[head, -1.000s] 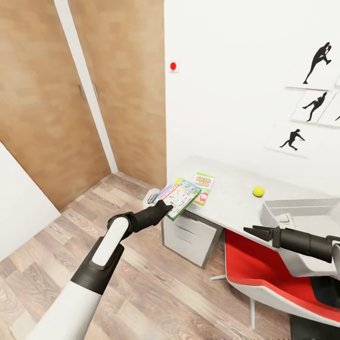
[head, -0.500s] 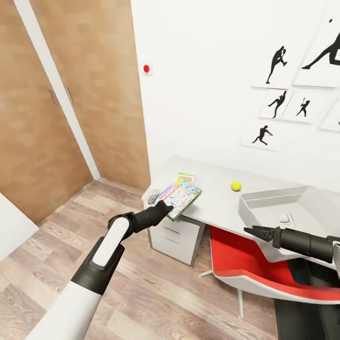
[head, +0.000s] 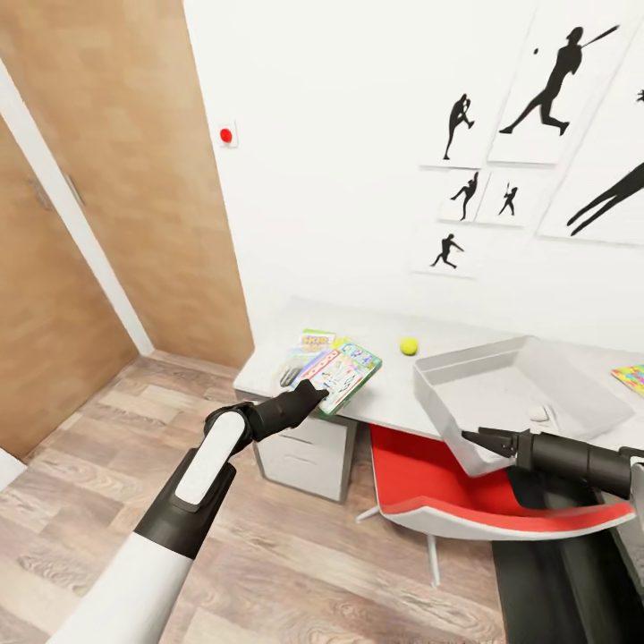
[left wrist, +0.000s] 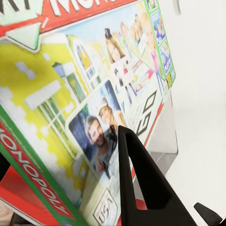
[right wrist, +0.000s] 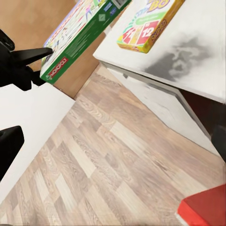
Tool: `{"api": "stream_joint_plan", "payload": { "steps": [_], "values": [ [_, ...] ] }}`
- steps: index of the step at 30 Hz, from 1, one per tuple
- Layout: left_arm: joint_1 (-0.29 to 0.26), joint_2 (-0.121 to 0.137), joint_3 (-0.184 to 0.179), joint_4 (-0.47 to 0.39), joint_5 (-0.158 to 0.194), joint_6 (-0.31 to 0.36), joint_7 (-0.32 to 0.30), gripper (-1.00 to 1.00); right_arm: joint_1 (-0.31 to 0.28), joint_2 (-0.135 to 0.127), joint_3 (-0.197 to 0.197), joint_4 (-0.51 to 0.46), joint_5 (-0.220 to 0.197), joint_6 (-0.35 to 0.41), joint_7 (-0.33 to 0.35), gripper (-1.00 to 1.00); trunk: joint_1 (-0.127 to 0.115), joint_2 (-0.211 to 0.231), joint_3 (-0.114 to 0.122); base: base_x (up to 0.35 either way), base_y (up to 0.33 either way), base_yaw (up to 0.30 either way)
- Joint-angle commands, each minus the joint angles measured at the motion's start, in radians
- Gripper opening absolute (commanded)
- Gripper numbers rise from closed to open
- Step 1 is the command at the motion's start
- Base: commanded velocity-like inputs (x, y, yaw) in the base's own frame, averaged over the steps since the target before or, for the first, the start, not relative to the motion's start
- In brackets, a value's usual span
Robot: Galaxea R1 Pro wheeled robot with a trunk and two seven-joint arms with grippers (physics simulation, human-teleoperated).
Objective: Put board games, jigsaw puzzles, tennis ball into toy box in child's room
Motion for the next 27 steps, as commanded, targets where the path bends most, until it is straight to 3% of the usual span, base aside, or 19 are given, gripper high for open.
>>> {"api": "stream_joint_plan", "payload": {
  "steps": [1,27],
  "values": [
    [-0.001,0.000,0.000,-0.002,0.013,0.001,0.010,-1.00,-0.001,0.000,0.000,0.000,-0.004,0.007,0.000,1.00,0.001,-0.002,-0.001,0.000,0.000,-0.262],
    [-0.001,0.000,0.000,-0.002,0.014,0.000,0.010,-1.00,0.000,0.000,0.000,0.000,-0.004,0.007,0.000,1.00,0.001,-0.002,0.016,0.000,0.000,-0.262]
  ]
}}
